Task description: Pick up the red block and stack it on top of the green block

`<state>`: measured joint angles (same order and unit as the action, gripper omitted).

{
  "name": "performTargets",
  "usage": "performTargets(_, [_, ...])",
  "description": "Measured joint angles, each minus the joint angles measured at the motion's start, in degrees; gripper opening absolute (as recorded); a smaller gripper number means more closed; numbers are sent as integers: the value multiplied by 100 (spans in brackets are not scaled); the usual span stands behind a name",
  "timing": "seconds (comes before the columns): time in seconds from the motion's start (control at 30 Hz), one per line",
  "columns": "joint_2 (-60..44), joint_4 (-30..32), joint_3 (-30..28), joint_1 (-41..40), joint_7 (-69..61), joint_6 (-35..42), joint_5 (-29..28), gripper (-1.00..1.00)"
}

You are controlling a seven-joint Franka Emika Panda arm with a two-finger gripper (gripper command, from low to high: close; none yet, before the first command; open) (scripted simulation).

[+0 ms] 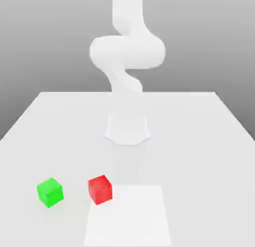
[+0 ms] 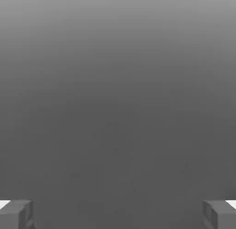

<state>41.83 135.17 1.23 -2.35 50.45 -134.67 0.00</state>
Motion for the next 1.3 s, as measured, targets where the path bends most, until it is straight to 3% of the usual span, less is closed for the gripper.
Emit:
performTargets(0.57, [-3580, 2737, 487, -1500, 3911, -2470, 50, 0])
performTargets(0.8, [-5135, 2738, 200, -1407, 4494, -3742, -354, 0])
performTargets(0.83, [-5306, 2717, 123, -1341, 4525, -3890, -397, -100])
performTargets(1.07, [-5332, 2714, 111, -1331, 4539, -3923, -413, -100])
performTargets(1.3, [-4038, 2900, 271, -1372, 4219, -2816, 29, -100])
